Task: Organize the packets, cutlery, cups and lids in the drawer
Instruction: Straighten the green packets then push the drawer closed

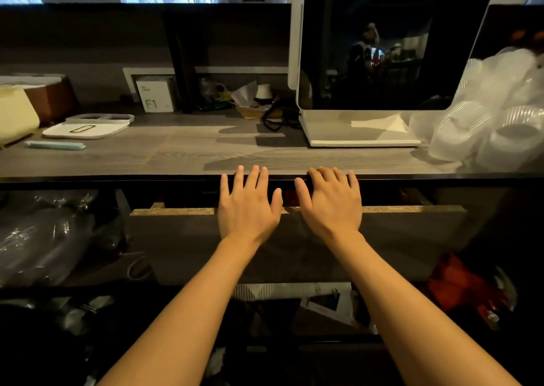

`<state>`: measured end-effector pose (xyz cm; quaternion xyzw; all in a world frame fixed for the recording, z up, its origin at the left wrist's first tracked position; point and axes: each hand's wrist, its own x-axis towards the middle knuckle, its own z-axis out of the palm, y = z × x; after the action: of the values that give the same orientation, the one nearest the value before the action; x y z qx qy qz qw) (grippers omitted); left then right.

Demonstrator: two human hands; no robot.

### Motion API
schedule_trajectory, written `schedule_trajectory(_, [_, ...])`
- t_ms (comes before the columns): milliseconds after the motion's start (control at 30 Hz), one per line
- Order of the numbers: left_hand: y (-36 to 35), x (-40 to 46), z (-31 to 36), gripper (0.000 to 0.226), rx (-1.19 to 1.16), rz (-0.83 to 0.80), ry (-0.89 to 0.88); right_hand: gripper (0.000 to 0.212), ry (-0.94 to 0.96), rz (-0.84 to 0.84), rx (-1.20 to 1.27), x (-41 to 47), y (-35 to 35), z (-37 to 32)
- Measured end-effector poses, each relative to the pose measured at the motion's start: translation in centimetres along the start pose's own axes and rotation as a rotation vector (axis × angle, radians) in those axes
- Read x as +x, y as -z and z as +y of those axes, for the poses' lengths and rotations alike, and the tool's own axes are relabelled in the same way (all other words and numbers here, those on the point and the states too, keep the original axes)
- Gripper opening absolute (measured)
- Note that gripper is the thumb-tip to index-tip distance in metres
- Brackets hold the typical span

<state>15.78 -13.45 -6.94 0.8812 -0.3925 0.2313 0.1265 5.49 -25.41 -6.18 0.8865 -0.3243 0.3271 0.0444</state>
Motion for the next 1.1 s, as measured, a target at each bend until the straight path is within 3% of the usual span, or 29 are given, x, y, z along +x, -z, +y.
schedule_trajectory(333, [0.7,1.0,0.0,0.046,0.015,0.15,-0.038,0.057,0.034,0.126,-0.051,0.5,-0.5,0.1])
schedule_trajectory(533, [-0.9,2.4,-0.5,0.029,0.007,0.344,-0.061,0.047,0.038,0.283,-0.014,1.8,-2.1,0.3])
schedule_trajectory(800, [-3.2,4.0,-1.4,0.03,-0.095,0.591,-0.114,0.045,0.066,0.532,0.055,3.2,-4.4,0.9])
schedule_trajectory(933, [-2.6,3.8,-1.3,0.038,-0.112,0.478,-0.098,0.044,0.082,0.463,0.038,2.9,-4.0,0.9])
schedule_trajectory(1100, [-0.9,2.9,-2.0,0.073,-0.078,0.094,-0.158,0.051,0.1,0.15,0.147,2.3,-1.7,2.2])
